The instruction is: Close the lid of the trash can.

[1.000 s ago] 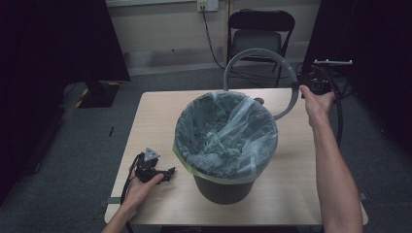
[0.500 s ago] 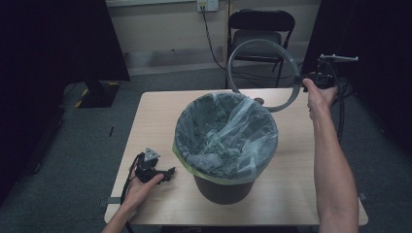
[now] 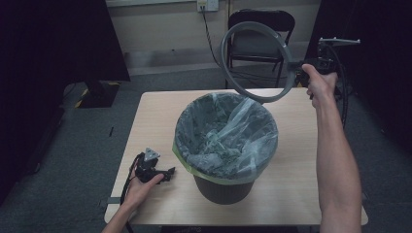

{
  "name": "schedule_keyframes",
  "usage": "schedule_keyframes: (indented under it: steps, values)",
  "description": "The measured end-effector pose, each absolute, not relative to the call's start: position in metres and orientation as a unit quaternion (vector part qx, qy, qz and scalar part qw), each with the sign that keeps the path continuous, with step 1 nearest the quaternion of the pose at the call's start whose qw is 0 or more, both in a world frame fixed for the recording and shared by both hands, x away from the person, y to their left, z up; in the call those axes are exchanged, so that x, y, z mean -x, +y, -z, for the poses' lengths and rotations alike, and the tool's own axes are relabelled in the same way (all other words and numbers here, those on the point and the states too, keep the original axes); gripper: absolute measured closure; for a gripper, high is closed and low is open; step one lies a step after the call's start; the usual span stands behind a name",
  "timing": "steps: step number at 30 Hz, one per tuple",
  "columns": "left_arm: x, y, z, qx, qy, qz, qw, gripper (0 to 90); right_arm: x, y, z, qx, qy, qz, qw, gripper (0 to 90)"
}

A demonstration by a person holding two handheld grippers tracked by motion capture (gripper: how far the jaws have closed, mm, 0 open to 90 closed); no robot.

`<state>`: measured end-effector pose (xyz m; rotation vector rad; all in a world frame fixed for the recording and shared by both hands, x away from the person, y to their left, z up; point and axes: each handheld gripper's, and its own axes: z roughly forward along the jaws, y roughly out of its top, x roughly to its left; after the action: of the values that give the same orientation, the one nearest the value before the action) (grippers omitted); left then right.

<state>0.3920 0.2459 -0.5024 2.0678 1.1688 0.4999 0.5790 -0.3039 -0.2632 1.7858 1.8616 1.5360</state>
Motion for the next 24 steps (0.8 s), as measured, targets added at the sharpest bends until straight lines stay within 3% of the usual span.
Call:
schedule_keyframes:
  steps: [3, 7, 10, 24]
  values:
    - [-0.392, 0.246, 0.502, -0.798, 0.451, -0.193, 0.35, 8.8, -0.581, -0.299, 0.26, -0.574, 0.627, -0.524, 0.041, 80.6]
    - [-0.392, 0.247, 0.501, -0.8, 0.453, -0.192, 0.344, 9.2, -0.579, -0.289, 0.257, -0.559, 0.647, -0.517, 0.035, 80.5]
    - [-0.393, 0.249, 0.494, -0.798, 0.463, -0.187, 0.336, 18.9, -0.576, -0.282, 0.256, -0.541, 0.658, -0.524, 0.024, 80.3]
    - [-0.396, 0.232, 0.391, -0.754, 0.413, -0.183, 0.476, 17.9, -0.538, -0.239, 0.242, -0.471, 0.711, -0.521, 0.033, 80.1]
